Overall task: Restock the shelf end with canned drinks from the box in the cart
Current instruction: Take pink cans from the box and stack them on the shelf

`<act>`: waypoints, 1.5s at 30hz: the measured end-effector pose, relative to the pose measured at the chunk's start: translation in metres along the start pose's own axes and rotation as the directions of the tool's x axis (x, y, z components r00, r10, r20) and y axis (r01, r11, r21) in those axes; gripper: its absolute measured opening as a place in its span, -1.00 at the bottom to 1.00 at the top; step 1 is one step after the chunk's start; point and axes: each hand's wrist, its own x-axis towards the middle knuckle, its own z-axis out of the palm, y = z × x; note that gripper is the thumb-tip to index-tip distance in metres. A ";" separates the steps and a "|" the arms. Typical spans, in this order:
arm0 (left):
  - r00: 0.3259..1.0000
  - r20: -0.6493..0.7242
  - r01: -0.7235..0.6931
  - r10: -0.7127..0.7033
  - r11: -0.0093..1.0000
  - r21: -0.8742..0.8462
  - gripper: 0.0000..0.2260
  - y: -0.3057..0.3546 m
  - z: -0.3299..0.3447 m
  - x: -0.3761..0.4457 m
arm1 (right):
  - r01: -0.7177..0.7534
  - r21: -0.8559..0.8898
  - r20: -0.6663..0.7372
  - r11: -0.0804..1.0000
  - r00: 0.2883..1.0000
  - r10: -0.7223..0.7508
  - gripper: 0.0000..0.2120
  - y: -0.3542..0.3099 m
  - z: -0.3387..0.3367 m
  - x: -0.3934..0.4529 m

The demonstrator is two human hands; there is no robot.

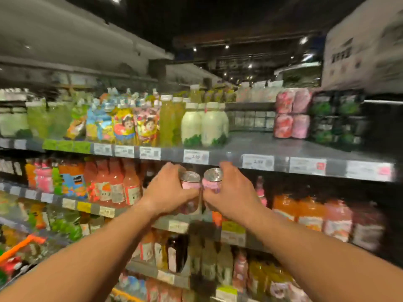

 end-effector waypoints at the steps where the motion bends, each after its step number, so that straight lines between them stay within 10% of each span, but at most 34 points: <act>1: 0.999 -0.027 -0.031 0.030 0.999 -0.024 -0.51 0.022 -0.004 0.010 | 0.002 -0.010 -0.037 1.000 0.999 -0.003 -0.38 0.005 -0.025 0.005; 16: 0.981 -0.067 -0.192 0.181 0.871 -0.452 -0.72 0.263 0.044 0.106 | -0.198 -0.003 -0.370 0.980 0.911 0.183 -0.39 0.128 -0.244 0.032; 45: 0.998 -0.049 -0.063 0.049 0.938 -0.341 -0.74 0.249 0.141 0.385 | -0.279 -0.534 -0.256 0.798 0.953 0.162 -0.53 0.222 -0.214 0.299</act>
